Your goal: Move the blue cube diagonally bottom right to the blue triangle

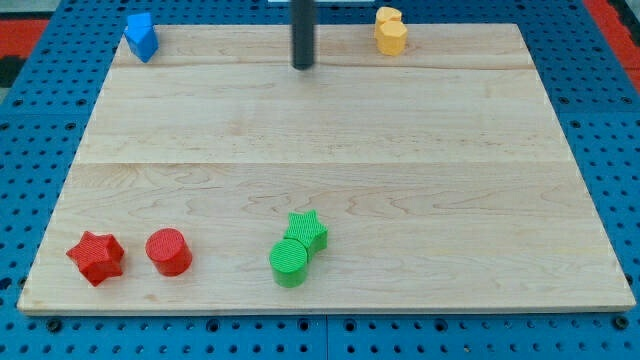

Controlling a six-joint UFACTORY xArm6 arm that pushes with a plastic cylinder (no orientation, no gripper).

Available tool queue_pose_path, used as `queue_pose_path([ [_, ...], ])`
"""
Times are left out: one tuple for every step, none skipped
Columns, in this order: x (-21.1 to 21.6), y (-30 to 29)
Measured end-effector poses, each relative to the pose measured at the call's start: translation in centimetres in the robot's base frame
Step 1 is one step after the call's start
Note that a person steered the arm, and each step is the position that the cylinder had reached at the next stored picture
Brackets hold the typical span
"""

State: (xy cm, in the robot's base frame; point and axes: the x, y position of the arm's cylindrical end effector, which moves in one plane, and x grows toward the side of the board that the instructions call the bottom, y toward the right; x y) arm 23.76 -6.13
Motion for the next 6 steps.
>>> queue_pose_path([
  [-4.6, -6.6],
  [2.6, -5.0],
  [11.9, -10.9],
  [5.9, -24.2],
  [5.3, -24.3],
  [1.4, -24.3],
])
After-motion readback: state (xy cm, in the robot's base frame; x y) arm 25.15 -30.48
